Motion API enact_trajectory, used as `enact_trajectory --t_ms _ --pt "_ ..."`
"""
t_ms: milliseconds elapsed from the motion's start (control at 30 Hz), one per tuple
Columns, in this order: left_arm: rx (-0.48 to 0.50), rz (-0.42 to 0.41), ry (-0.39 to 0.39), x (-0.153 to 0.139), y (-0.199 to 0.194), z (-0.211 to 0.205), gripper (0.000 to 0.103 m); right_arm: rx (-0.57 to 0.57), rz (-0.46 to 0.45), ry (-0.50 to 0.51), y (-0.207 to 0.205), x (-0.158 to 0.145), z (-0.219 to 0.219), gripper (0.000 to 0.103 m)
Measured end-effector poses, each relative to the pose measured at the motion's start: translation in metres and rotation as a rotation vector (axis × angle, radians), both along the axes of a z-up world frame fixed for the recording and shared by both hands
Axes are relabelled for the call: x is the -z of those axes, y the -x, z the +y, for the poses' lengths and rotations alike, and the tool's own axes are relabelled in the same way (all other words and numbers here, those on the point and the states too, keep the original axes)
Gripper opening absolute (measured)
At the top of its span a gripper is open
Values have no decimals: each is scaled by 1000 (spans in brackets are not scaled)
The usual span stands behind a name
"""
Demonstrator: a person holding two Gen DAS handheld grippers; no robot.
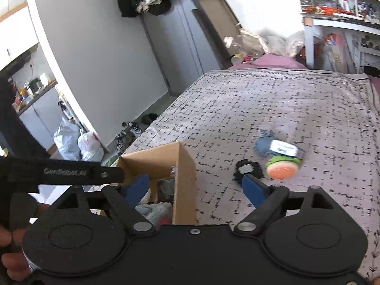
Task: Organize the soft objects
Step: 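Open both grippers to drop the white bundle and clear bag into the box, then move both grippers back toward the black pad and sponge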
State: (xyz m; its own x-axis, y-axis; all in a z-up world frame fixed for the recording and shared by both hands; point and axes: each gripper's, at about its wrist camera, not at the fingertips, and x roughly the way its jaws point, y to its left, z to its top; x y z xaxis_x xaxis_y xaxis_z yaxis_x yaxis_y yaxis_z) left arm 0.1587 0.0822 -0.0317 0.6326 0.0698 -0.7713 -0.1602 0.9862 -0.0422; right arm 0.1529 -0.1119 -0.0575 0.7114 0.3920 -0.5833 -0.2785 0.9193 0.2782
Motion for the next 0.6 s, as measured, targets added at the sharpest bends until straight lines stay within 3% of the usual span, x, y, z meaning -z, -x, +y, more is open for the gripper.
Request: enact_trajectory --t_ms 133,267,467,600 --pt "-14 3 29 -3 4 -8 83 6 -6 13 4 0 -18 94" --pt "4 11 10 -4 6 -25 83 38 -17 40 4 -1 -31 98" --pt "40 -14 -1 -8 8 -53 91 69 22 -46 -1 -1 -59 103" --pt "27 -14 -12 -4 4 -69 95 120 31 -39 -2 3 -76 103"
